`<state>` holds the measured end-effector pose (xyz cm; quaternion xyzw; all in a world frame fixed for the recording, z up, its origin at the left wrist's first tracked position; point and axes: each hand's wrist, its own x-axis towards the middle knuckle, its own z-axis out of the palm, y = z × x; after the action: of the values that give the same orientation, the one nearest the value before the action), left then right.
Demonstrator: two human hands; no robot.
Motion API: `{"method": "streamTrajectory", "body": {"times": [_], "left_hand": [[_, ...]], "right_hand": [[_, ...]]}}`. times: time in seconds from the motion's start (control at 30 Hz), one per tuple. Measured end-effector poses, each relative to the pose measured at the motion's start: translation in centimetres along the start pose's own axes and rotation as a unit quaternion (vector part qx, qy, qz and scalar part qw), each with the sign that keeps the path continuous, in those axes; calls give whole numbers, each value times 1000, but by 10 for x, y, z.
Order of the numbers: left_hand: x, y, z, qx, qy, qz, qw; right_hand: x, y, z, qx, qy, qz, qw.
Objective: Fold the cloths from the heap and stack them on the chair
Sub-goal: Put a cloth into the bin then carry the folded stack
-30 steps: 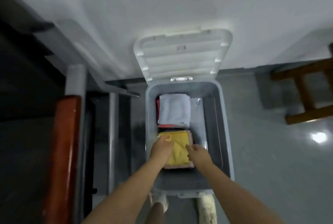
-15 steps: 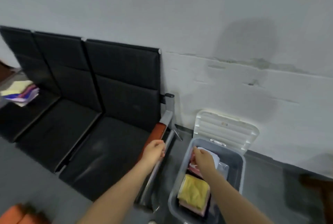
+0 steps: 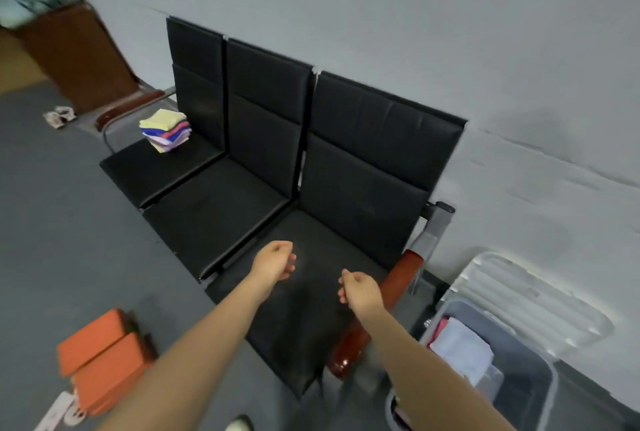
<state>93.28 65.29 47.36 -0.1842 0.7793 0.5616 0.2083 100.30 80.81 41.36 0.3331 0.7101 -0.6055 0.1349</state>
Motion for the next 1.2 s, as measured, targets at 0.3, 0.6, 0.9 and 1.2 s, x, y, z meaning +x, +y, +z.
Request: {"method": "streamTrajectory", "body": {"times": [0.3,0.6,0.9,1.2], "left_hand": [[133,-10,-207,41,-23,-37,998],[263,43,-333,-10,-17,-39,999],[439,117,-449,-27,-3,-65,998],[603,175,-571,-34,32,-102,994]], "right_hand": [[41,-88,216,43,18,39,998],[114,-195,334,52,28,29,998],[261,-313,457,49,26,73,996],[359,-438,581,33,-13,86,996]]}}
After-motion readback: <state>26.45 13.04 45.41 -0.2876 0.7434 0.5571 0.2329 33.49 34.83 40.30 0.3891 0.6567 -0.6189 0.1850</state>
